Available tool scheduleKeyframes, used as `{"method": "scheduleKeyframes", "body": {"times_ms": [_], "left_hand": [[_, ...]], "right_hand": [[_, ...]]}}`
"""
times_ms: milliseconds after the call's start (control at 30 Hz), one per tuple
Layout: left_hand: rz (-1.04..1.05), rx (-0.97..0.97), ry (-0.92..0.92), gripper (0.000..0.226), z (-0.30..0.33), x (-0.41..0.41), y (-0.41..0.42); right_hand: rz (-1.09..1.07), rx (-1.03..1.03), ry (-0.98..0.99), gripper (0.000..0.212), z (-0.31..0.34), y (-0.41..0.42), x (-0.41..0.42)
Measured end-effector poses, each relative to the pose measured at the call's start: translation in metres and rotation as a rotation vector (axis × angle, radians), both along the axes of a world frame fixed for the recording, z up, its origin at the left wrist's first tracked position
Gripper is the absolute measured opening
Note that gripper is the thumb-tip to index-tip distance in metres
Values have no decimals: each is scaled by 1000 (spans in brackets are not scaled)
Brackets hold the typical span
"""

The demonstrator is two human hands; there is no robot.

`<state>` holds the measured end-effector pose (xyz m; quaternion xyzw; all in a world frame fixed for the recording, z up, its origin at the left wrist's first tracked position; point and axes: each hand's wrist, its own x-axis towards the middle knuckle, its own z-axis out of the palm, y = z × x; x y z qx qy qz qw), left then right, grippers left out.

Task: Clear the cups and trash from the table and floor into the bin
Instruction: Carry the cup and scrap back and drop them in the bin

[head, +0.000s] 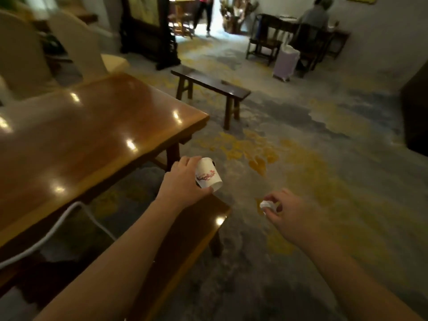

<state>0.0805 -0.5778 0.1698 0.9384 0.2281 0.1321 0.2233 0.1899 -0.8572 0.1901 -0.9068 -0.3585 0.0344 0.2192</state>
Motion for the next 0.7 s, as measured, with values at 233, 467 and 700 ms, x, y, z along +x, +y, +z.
{"method": "scheduleKeyframes", "body": {"times_ms": [233, 467, 700], "left_hand": [[332, 46, 87, 102, -24, 97, 31], [612, -77, 202, 102, -47, 164, 35], [770, -226, 299, 100, -119, 227, 94]], "right_hand": [[316, -9, -15, 11, -21, 64, 196], [607, -117, 5, 12, -20, 149, 321], [730, -329, 34, 11, -70, 251, 402]]}}
